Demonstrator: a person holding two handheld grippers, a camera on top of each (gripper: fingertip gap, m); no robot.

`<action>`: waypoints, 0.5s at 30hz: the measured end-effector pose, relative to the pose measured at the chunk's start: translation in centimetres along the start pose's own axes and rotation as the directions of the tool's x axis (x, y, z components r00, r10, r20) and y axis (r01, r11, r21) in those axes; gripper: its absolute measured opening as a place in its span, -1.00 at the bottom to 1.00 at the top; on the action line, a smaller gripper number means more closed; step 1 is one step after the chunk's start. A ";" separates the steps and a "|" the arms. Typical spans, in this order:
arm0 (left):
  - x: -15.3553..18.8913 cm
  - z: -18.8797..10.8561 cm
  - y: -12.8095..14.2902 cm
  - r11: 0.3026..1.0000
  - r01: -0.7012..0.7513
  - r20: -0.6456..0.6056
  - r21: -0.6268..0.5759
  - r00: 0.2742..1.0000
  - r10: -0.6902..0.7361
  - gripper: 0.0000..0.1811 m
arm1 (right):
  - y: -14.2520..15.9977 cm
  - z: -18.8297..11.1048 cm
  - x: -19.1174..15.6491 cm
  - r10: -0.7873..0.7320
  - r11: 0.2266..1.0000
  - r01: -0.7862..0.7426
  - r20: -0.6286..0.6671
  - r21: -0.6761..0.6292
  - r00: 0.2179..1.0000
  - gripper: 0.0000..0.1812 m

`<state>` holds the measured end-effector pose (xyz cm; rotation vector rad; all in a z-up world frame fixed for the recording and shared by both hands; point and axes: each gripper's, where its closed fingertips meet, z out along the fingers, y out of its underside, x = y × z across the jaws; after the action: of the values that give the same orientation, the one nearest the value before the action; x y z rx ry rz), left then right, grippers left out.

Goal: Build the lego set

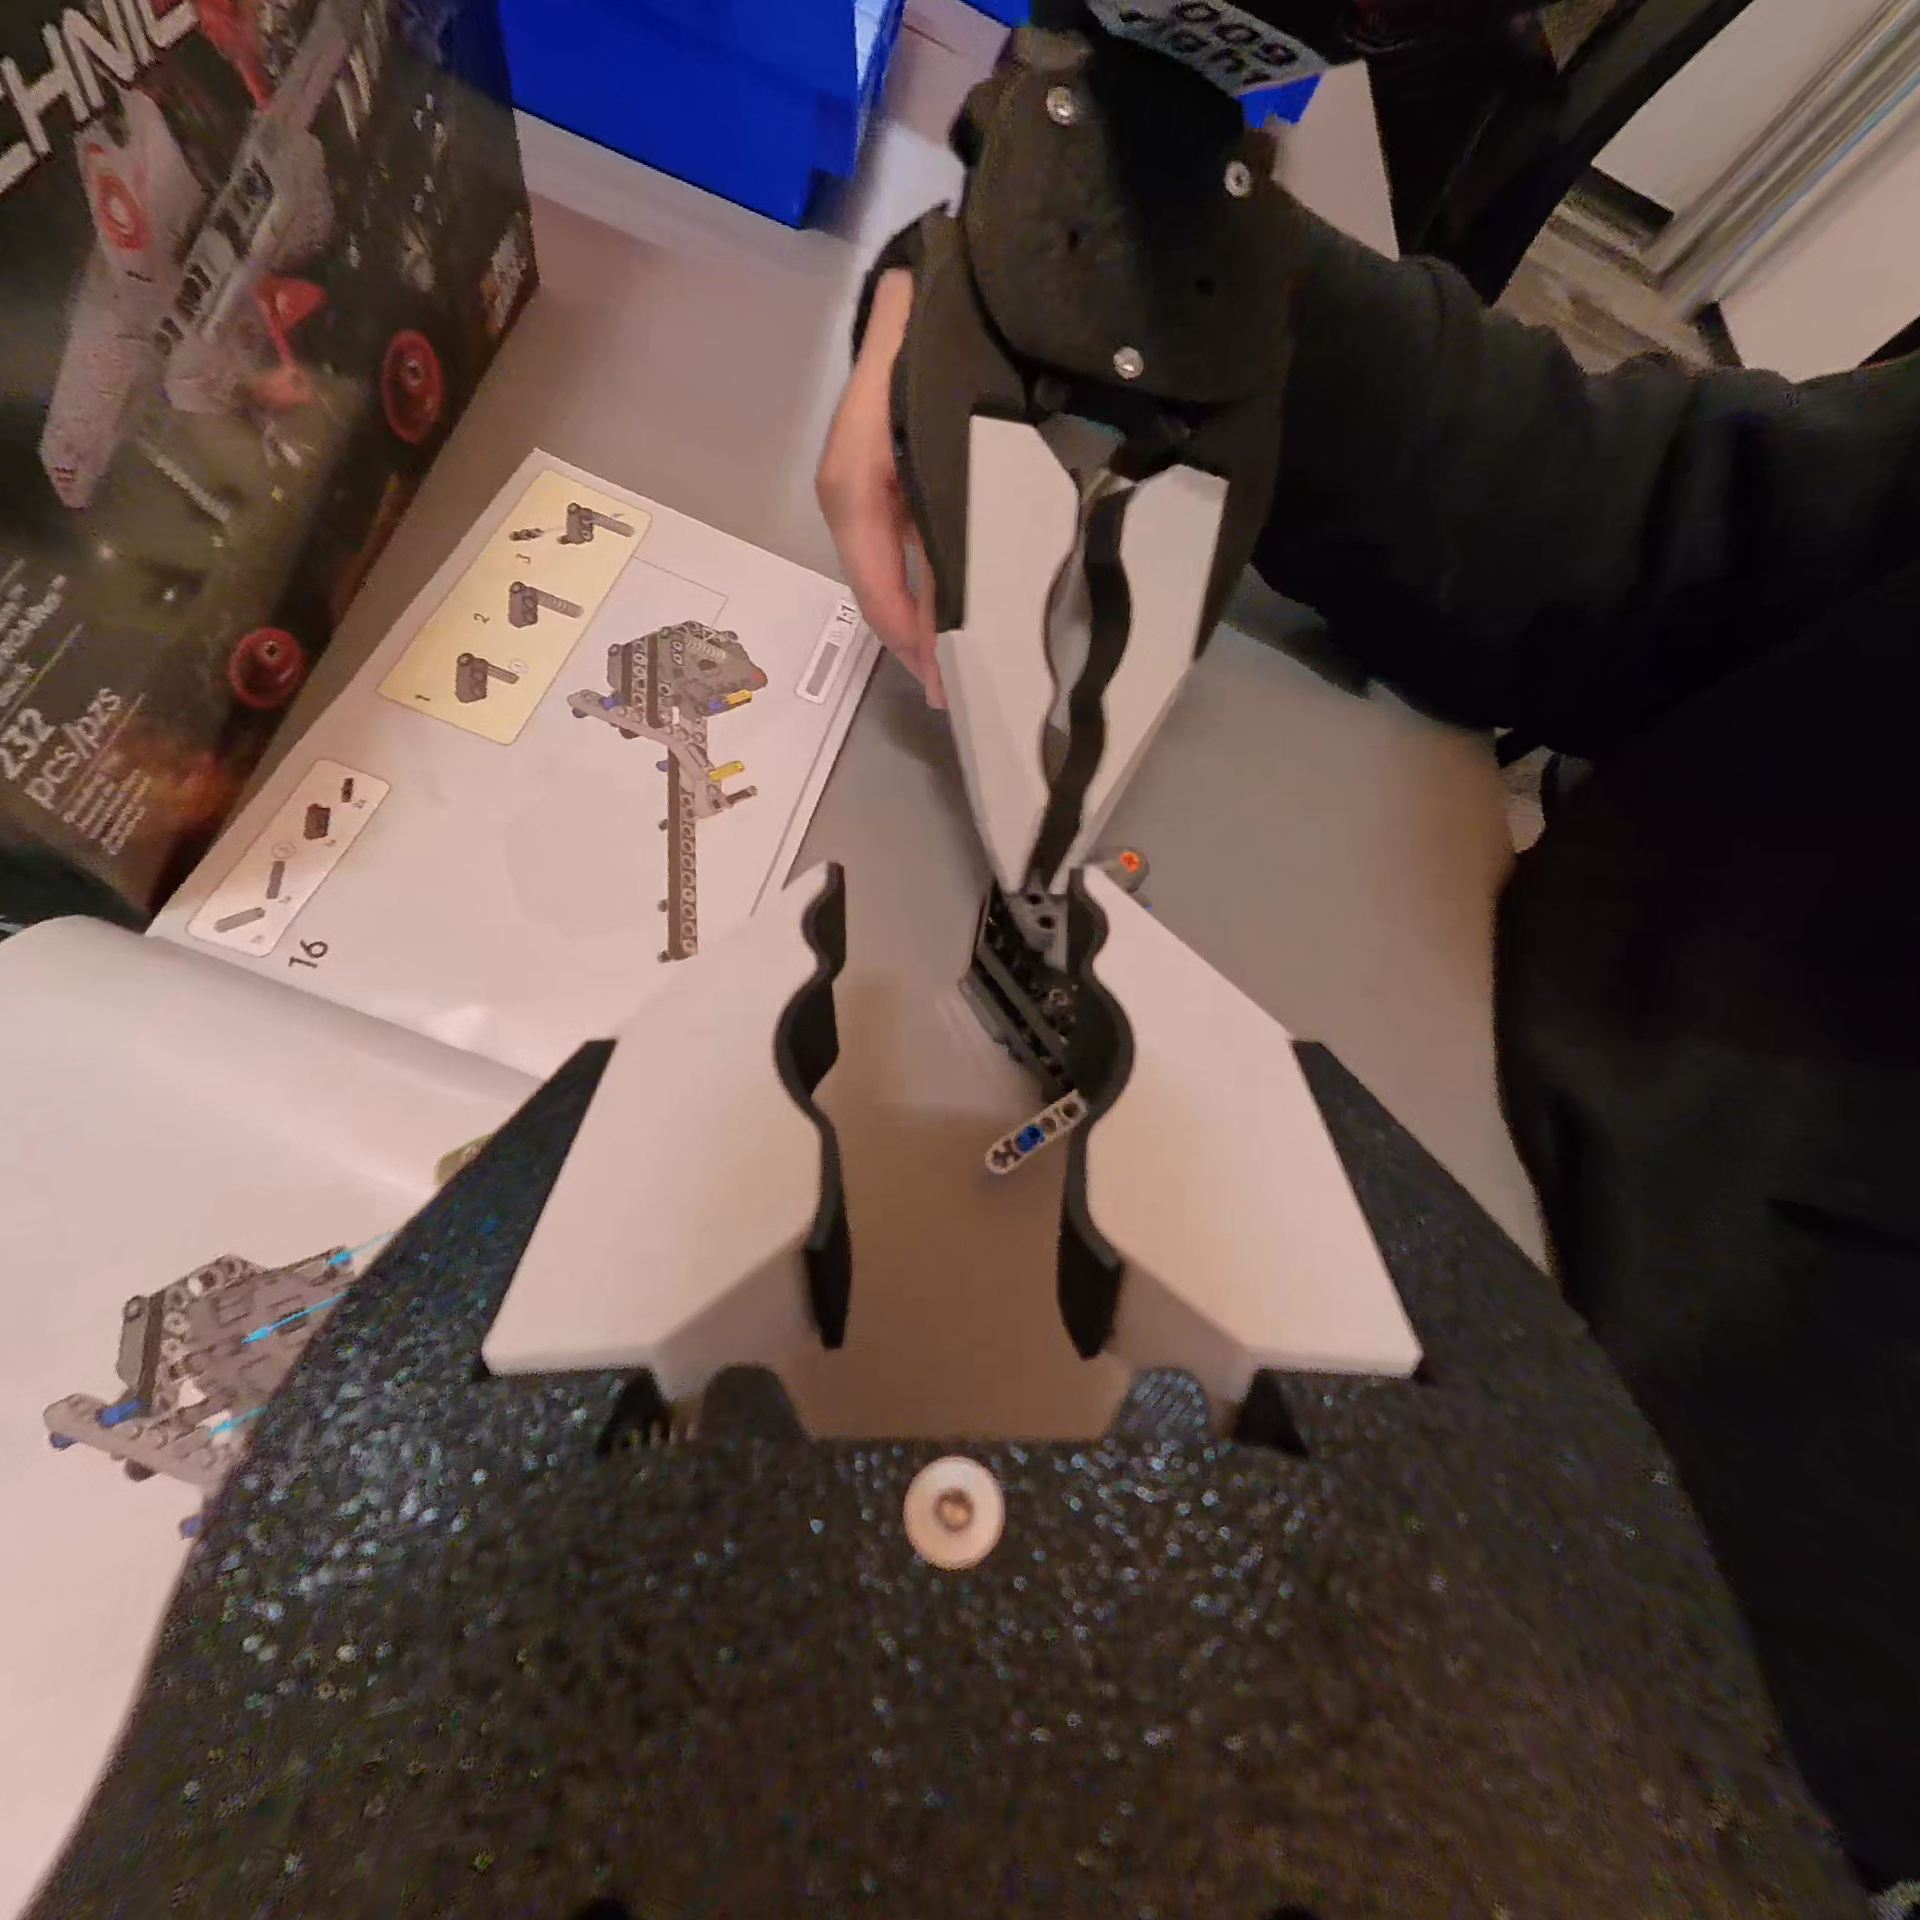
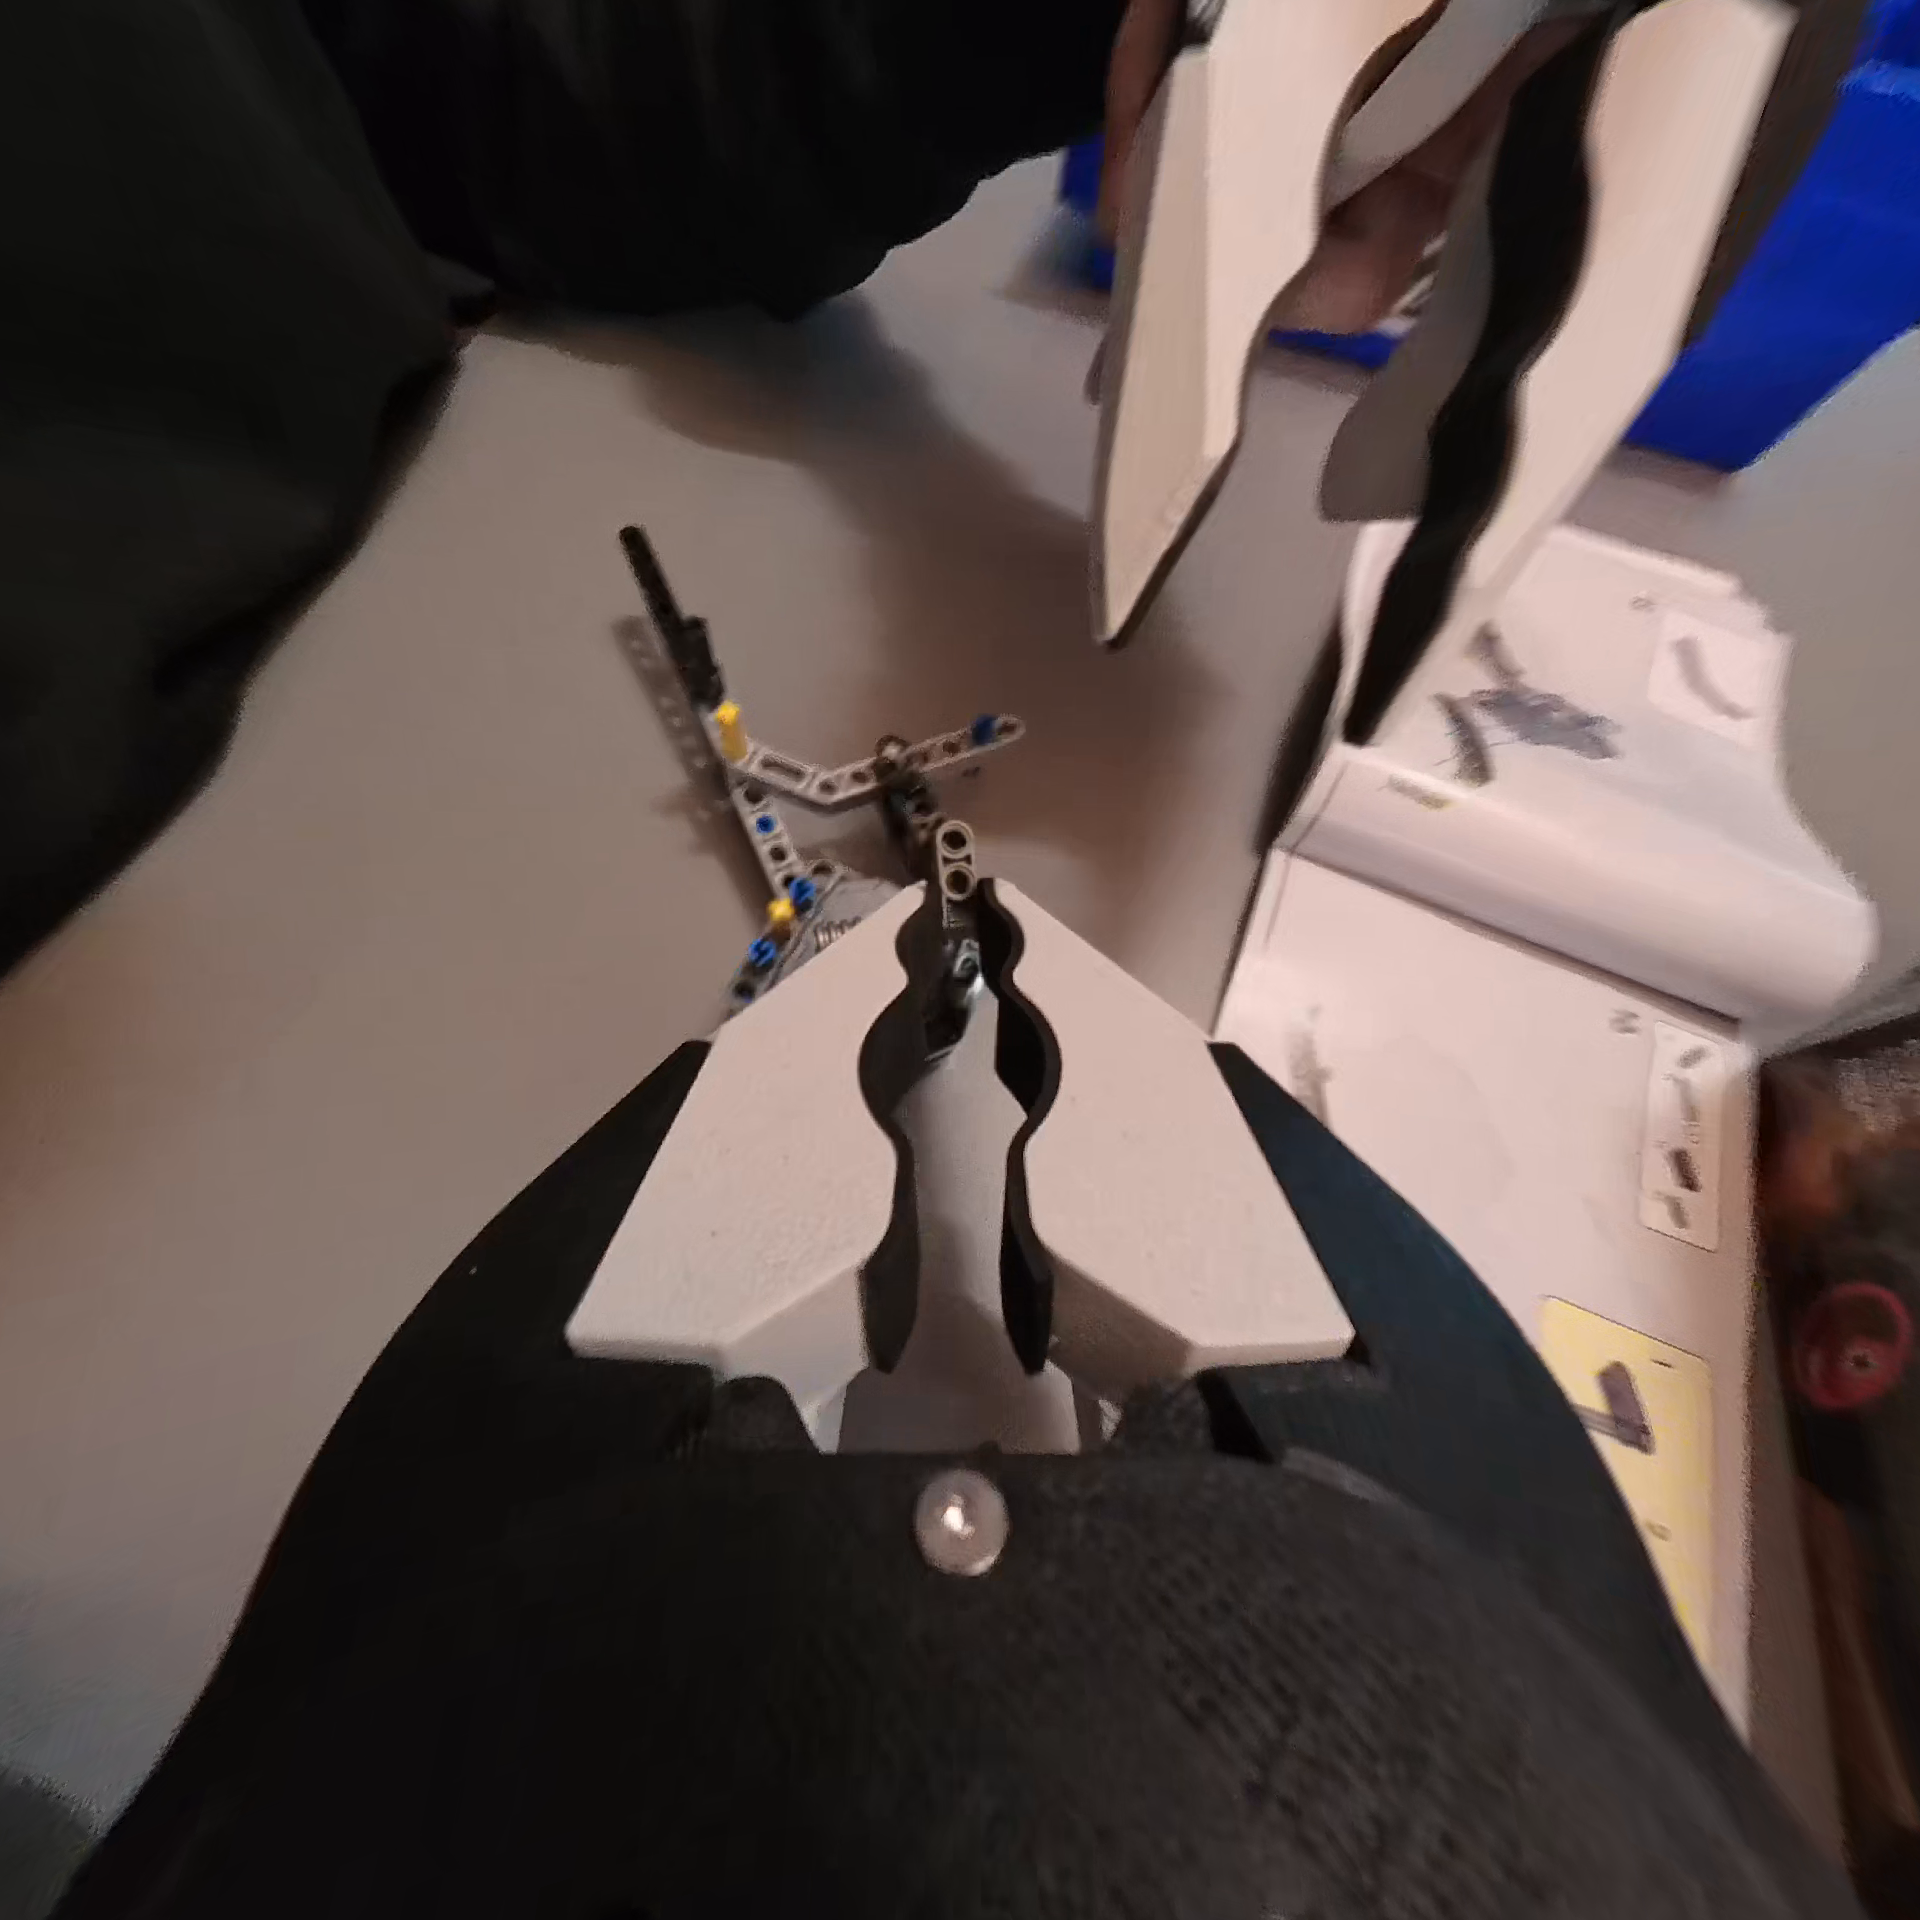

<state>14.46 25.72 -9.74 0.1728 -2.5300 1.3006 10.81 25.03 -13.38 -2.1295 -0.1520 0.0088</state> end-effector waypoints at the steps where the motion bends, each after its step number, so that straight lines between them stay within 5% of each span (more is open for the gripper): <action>1: 0.1 0.1 0.0 1.000 -0.001 -0.009 -0.001 1.000 0.001 -0.56 | 0.5 -0.1 -0.1 0.004 0.999 -0.003 0.027 -0.033 1.000 -0.95; 15: 0.2 1.5 1.3 0.998 0.041 -0.074 -0.043 0.996 -0.044 -0.60 | 1.5 0.9 0.8 -0.038 0.995 0.049 0.120 -0.085 0.992 -1.00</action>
<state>13.62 25.23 -11.52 0.1645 -2.4744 1.2147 11.66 25.05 -15.05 -2.2138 -0.2730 0.1044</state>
